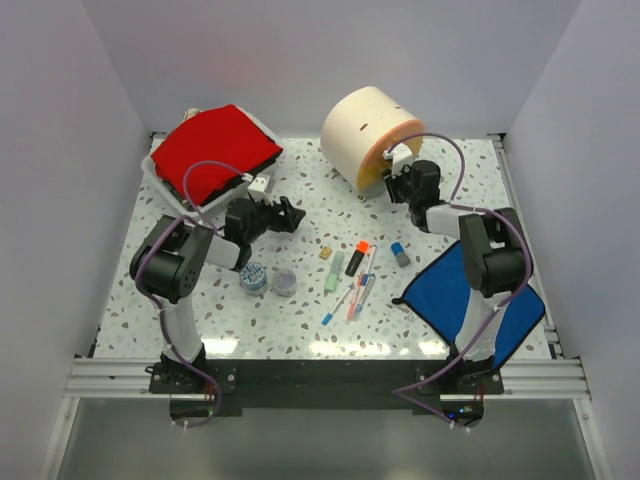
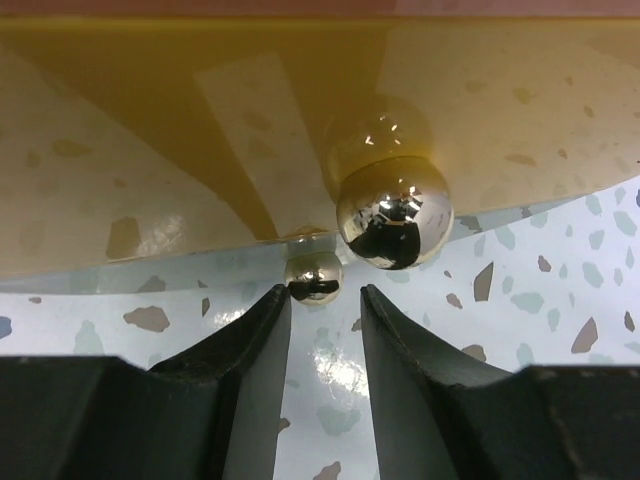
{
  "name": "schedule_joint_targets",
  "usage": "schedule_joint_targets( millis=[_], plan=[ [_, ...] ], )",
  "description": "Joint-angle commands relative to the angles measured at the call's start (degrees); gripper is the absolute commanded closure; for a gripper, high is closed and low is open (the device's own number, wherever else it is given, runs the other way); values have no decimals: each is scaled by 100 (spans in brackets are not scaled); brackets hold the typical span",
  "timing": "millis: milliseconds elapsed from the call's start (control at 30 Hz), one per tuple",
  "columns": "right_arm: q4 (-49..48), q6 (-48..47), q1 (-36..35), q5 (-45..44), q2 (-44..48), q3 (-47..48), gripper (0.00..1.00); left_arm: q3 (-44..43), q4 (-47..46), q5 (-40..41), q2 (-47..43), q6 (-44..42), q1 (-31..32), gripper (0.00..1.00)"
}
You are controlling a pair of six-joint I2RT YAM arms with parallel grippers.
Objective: Sort the stationery into containers
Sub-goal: Open the drawer in the storage box.
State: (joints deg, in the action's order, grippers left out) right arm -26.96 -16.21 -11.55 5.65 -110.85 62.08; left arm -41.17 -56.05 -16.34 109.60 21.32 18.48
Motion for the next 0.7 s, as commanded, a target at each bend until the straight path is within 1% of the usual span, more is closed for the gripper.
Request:
schedule_joint_targets(
  millis=[0,200,367,500,567,600,667],
  plan=[
    [-353,82,30,85,-130,304,63,-128,-266,-10,26,-40,-73,20],
    [-406,118,30,156,-200,357,66,-111,-266,-10,61,-40,-73,20],
    [-442,100,21,270,-235,366,74,-137,-266,-27,97,4,-73,20],
    [-345,56,21,375,-209,339,87,-111,-266,-10,61,-40,-73,20],
    [-319,39,30,428,-183,278,91,-85,-275,16,44,-40,-73,20],
    [-284,13,21,437,-122,252,94,-76,-283,17,52,-49,-81,20],
    [-240,-5,21,428,-60,164,97,-58,-310,8,35,-49,-73,20]
  ],
)
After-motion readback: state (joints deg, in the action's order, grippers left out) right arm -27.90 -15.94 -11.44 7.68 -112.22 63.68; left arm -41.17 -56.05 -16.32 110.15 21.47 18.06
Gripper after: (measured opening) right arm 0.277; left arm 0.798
